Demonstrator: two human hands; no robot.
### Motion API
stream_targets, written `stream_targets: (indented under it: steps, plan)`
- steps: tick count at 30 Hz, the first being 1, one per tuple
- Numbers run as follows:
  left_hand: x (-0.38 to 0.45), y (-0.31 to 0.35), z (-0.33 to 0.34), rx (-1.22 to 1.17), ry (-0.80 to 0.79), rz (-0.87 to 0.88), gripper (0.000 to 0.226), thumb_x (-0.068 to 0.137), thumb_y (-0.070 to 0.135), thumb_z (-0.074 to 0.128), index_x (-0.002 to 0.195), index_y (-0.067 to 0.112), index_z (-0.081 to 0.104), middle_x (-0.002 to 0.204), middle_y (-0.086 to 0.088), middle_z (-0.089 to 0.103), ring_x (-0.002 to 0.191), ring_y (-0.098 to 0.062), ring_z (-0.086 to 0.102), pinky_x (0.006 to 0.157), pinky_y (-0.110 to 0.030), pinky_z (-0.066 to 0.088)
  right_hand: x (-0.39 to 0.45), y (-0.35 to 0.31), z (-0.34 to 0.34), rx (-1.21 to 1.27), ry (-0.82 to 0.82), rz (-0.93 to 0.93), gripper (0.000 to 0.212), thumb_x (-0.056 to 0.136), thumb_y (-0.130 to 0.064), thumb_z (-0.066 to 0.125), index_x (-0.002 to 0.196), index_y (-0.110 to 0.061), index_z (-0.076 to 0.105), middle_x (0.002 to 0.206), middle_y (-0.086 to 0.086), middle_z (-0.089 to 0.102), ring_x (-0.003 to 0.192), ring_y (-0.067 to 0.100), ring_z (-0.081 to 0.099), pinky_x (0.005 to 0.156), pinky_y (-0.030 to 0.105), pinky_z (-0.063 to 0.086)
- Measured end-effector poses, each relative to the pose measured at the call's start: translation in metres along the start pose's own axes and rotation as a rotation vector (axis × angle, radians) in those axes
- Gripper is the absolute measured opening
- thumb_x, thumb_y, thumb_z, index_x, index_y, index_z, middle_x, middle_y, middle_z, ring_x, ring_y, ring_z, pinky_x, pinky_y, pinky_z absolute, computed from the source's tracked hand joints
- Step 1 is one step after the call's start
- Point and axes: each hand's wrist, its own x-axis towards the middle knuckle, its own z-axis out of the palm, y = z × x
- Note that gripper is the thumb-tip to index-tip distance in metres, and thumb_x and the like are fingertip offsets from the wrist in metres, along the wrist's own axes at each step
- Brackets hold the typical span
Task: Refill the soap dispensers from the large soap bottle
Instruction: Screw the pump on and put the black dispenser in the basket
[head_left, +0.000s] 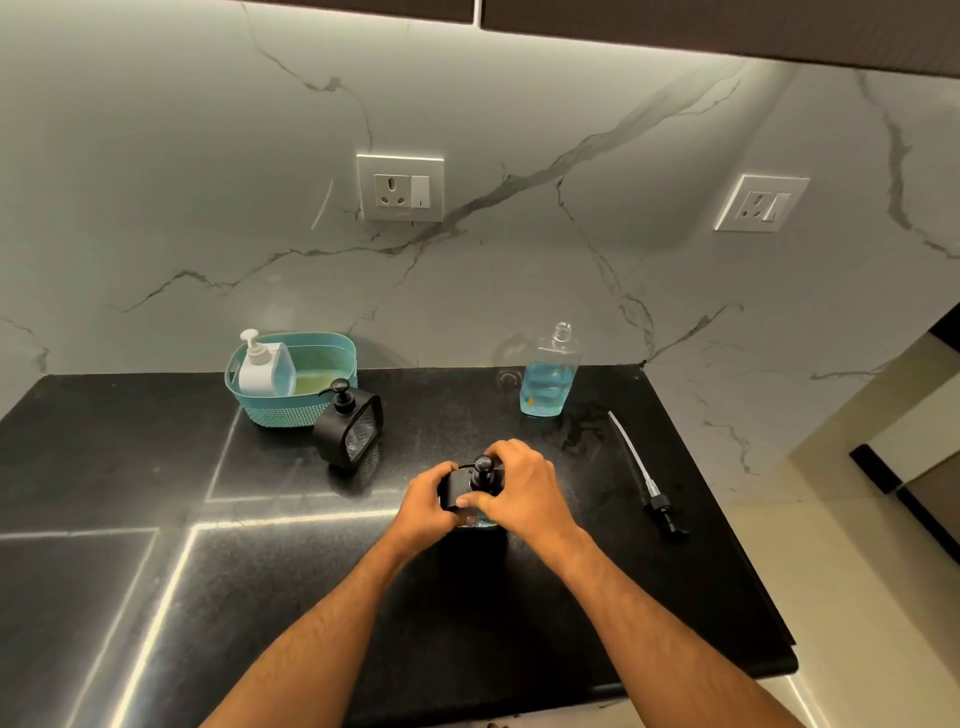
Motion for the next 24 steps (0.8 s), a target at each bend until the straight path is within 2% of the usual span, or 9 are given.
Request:
stream_targets:
  steps: [2, 4, 7, 9, 12, 16, 18, 21, 24]
  plan:
    - [0.0006, 0.0004, 0.0002, -0.011, 0.006, 0.003, 0.047, 0.064, -0.001, 0.092, 0.105, 0.002, 0.068, 0.098, -0.016, 0.073, 0.092, -0.037, 0.069, 0.083, -0.055, 0.056, -0.0036, 0.0019, 0.0021, 0.064, 0.006, -0.021, 0.069, 0.062, -0.048, 0.09, 0.121, -0.028, 0.06, 0.108, -0.011, 0.068, 0.096, 0.006, 0.065, 0.082, 0.008, 0.045]
    - [0.0004, 0.0013, 0.0001, -0.031, 0.005, 0.01, 0.046, 0.064, -0.002, 0.092, 0.104, 0.004, 0.069, 0.097, -0.013, 0.073, 0.092, -0.035, 0.07, 0.082, -0.052, 0.057, -0.0076, 0.0028, 0.0024, 0.097, 0.015, -0.008, 0.078, 0.065, -0.039, 0.091, 0.133, -0.03, 0.054, 0.106, -0.01, 0.071, 0.097, 0.007, 0.068, 0.088, 0.021, 0.055]
    - [-0.0006, 0.0025, -0.0009, -0.036, -0.001, 0.005, 0.044, 0.064, -0.001, 0.091, 0.1, 0.009, 0.068, 0.094, -0.008, 0.073, 0.088, -0.028, 0.07, 0.079, -0.047, 0.056, -0.0097, 0.0036, -0.0025, 0.065, 0.055, 0.024, 0.08, 0.064, -0.045, 0.09, 0.133, -0.028, 0.054, 0.086, -0.015, 0.065, 0.081, 0.004, 0.064, 0.079, 0.024, 0.055]
    - [-0.0006, 0.0027, -0.0015, -0.031, -0.009, 0.01, 0.044, 0.064, -0.001, 0.091, 0.1, 0.011, 0.069, 0.094, -0.006, 0.073, 0.088, -0.026, 0.07, 0.078, -0.044, 0.057, -0.0096, 0.0051, -0.0059, 0.076, 0.069, 0.033, 0.081, 0.063, -0.045, 0.091, 0.134, -0.028, 0.054, 0.092, -0.015, 0.065, 0.084, 0.004, 0.063, 0.081, 0.023, 0.055]
    - [-0.0009, 0.0035, -0.0018, -0.021, -0.018, 0.016, 0.046, 0.063, -0.001, 0.091, 0.101, 0.012, 0.069, 0.094, -0.004, 0.073, 0.088, -0.022, 0.07, 0.077, -0.038, 0.057, -0.0099, 0.0036, -0.007, 0.126, 0.046, 0.024, 0.084, 0.066, -0.032, 0.091, 0.14, -0.028, 0.049, 0.106, -0.011, 0.069, 0.093, 0.005, 0.064, 0.088, 0.027, 0.057]
    - [-0.0012, 0.0044, -0.0026, -0.01, -0.02, 0.016, 0.045, 0.063, -0.001, 0.091, 0.1, 0.011, 0.068, 0.094, -0.005, 0.072, 0.088, -0.024, 0.07, 0.077, -0.037, 0.056, -0.0096, 0.0023, -0.0068, 0.088, 0.073, 0.067, 0.091, 0.063, -0.041, 0.092, 0.141, -0.028, 0.047, 0.075, -0.016, 0.062, 0.076, 0.001, 0.061, 0.077, 0.023, 0.054]
    - [-0.0015, 0.0051, -0.003, -0.005, -0.029, 0.008, 0.046, 0.064, 0.001, 0.091, 0.102, 0.012, 0.068, 0.096, -0.004, 0.072, 0.09, -0.022, 0.07, 0.079, -0.038, 0.058, -0.0098, 0.0036, -0.007, 0.072, 0.077, 0.062, 0.092, 0.062, -0.046, 0.091, 0.14, -0.03, 0.046, 0.079, -0.017, 0.058, 0.082, 0.002, 0.058, 0.079, 0.022, 0.05]
    - [-0.0018, 0.0057, -0.0033, 0.001, -0.028, 0.0, 0.047, 0.063, 0.001, 0.091, 0.103, 0.013, 0.068, 0.098, -0.004, 0.072, 0.091, -0.02, 0.07, 0.08, -0.04, 0.059, -0.0095, 0.0036, -0.0064, 0.092, 0.041, 0.031, 0.092, 0.064, -0.037, 0.091, 0.142, -0.032, 0.043, 0.094, -0.019, 0.061, 0.099, 0.004, 0.054, 0.089, 0.026, 0.05]
    - [-0.0011, 0.0054, -0.0026, 0.004, -0.013, 0.0, 0.048, 0.063, 0.001, 0.092, 0.104, 0.011, 0.069, 0.098, -0.006, 0.073, 0.092, -0.024, 0.07, 0.082, -0.043, 0.058, -0.0081, 0.0019, -0.0066, 0.045, 0.052, 0.041, 0.094, 0.062, -0.039, 0.091, 0.143, -0.028, 0.044, 0.075, -0.017, 0.059, 0.09, 0.003, 0.052, 0.087, 0.028, 0.049]
